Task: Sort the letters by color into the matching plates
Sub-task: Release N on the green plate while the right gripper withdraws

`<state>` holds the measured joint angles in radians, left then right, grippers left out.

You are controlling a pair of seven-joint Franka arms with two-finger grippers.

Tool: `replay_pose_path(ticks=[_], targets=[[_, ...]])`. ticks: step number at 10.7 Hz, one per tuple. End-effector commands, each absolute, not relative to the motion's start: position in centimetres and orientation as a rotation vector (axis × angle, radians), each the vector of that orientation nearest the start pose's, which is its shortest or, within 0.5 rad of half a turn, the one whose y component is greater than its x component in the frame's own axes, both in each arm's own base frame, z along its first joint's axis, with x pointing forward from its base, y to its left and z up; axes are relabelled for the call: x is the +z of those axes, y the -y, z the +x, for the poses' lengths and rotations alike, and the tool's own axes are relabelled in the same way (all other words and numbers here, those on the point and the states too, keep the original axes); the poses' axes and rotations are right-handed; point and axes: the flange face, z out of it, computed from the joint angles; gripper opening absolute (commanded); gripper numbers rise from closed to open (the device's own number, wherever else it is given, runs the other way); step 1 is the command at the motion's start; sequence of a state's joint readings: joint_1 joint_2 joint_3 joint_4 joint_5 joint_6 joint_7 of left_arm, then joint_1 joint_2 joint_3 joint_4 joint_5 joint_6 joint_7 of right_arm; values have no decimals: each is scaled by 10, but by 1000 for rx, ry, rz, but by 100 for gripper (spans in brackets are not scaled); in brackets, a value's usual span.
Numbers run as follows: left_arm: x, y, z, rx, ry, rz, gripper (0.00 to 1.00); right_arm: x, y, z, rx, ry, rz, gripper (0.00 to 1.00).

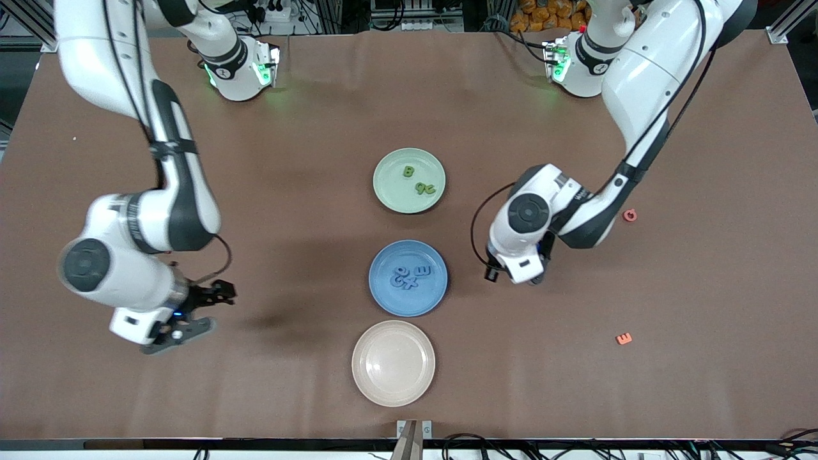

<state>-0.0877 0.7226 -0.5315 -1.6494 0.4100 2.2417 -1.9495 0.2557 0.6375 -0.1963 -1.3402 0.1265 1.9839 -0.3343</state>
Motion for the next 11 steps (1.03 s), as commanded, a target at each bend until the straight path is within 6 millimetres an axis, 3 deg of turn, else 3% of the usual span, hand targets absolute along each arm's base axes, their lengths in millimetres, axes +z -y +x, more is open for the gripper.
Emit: replay_pose_path(ticks=[1,3,4,7,11], targets=[[279,406,550,88,1706,-2629,0,433,-25,695,9,526,-3070,100],[277,449,516,92,1663,-2649,0,484,0,668,-9,458,-3062,100],[277,458,508,92,1667,-2645,0,507,6,656,-8,444,-3057,100],[267,500,462,108,1590,-2667,0,564,39,622,-3,314,-3116,100],[240,556,384,178,1503,-2642,0,617,37,590,-45,-17,-3136,100]])
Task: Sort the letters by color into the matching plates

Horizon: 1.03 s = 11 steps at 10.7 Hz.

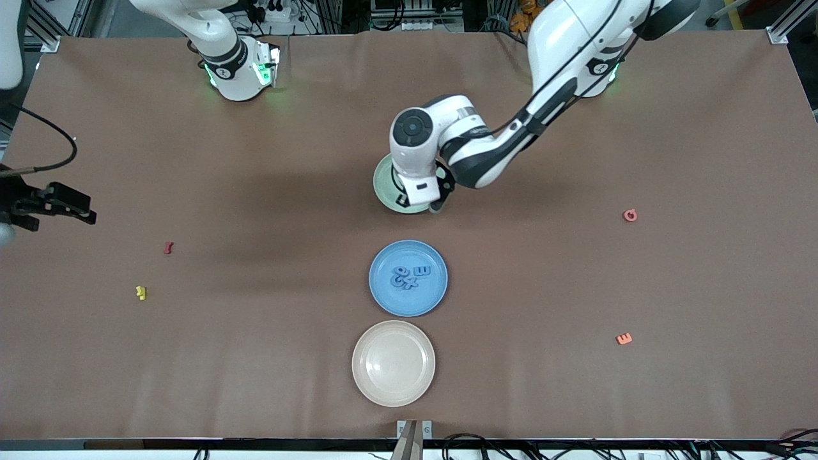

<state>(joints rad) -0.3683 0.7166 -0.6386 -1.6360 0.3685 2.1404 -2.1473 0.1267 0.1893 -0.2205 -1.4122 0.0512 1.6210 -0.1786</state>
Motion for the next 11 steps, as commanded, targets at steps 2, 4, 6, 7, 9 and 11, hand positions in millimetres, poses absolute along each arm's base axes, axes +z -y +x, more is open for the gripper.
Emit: replay_pose_path(ticks=[2,4,6,7,9,11], targets=[[233,562,372,166,1479,-2634,26,637,36,574,-70,-137,-3123,100],[225,563,366,149,1448,-2624,100,628,31,577,-58,-179,-3124,100],[228,550,388,93,1482,-2608,100,633,22,577,-55,-212,-3126,100],[235,542,401,31,1488,-2615,100,636,20,574,-29,-219,-3127,100],[275,476,508,-98,1664,-2582,100,658,20,568,2,-238,-3128,100],[304,431,565,-144,1723,-2600,100,656,19,571,4,-238,-3130,100]])
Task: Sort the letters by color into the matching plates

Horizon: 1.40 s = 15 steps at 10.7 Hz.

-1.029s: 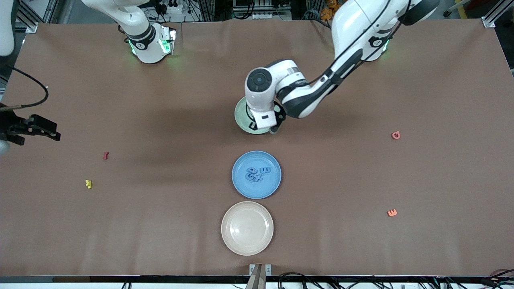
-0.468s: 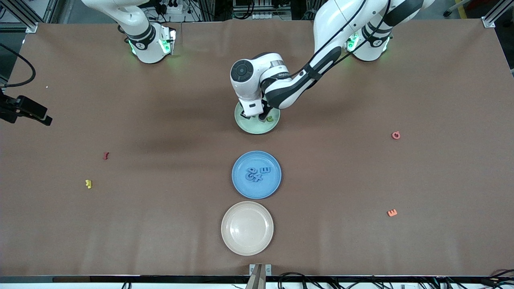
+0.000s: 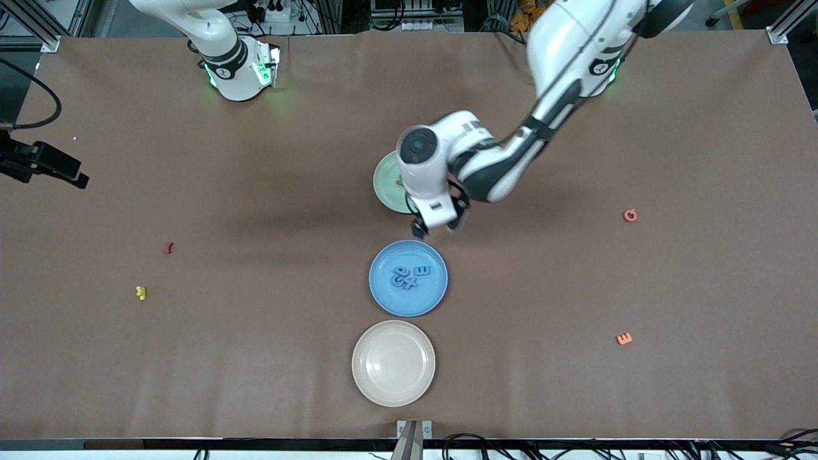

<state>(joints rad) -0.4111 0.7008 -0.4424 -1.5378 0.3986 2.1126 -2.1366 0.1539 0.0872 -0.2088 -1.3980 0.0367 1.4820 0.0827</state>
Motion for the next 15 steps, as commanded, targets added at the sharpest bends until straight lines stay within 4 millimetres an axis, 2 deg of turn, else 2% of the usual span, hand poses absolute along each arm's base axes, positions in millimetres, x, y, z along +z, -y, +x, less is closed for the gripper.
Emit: replay_pose_path(ticks=[1,4,5,7,9,10,11,12,13,14,15], targets=[[319,426,570,-172,1664,-2653,100,655,20,572,2,-241,-3132,100],[339,385,596,-207,1609,-2680,100,646,22,576,20,-245,-3152,100],[339,369,602,-185,1572,-2669,100,646,21,576,20,-245,-3153,100],[338,354,610,-162,1447,-2726,100,644,22,578,12,-248,-3153,100],[340,330,620,-118,1269,-2790,100,639,22,581,22,-248,-3155,100],[341,310,628,-96,1147,-2828,100,639,23,581,17,-250,-3155,100],[339,300,623,-12,988,-2858,100,639,23,582,14,-250,-3155,100],[338,278,628,75,880,-2887,100,640,21,582,12,-245,-3155,100],[343,246,637,131,753,-2931,100,639,22,582,14,-247,-3153,100],[352,213,638,204,614,-2967,100,639,22,581,17,-247,-3153,100],[366,176,632,285,506,-2995,100,639,21,582,17,-242,-3154,100]])
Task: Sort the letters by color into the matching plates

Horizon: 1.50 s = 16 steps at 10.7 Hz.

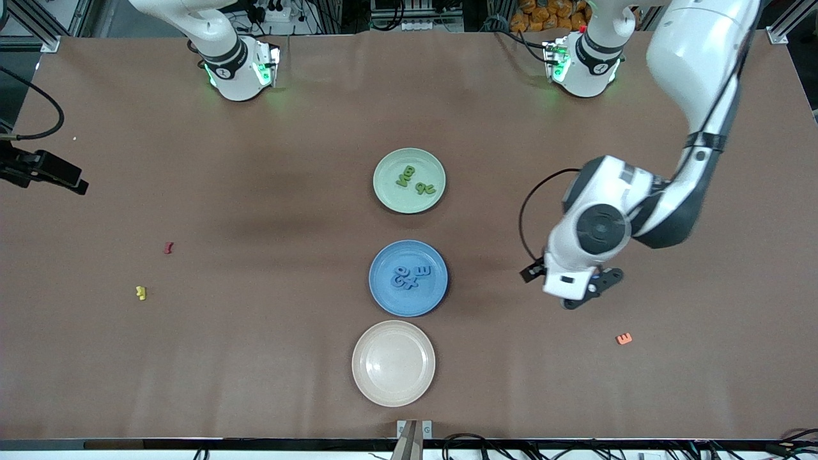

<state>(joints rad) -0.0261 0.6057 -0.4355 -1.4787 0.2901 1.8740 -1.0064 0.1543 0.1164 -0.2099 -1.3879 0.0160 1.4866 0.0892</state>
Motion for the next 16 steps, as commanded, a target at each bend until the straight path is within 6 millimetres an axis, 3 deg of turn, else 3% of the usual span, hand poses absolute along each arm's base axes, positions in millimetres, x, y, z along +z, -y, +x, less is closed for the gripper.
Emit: replay_pose_path(ticks=[1,4,7,12,14,16], targets=[[377,150,616,352,410,-3033,100,639,20,581,22,-240,-3154,100],[407,118,568,347,302,-3043,100,635,17,578,37,-231,-3152,100],[459,77,550,245,284,-3097,100,631,16,578,44,-229,-3151,100],[573,65,550,-88,244,-3185,100,641,18,582,-19,-234,-3148,100],[597,55,549,-153,227,-3181,100,641,24,582,-26,-252,-3141,100],[619,50,545,-190,54,-3171,100,642,29,581,-26,-262,-3131,100]])
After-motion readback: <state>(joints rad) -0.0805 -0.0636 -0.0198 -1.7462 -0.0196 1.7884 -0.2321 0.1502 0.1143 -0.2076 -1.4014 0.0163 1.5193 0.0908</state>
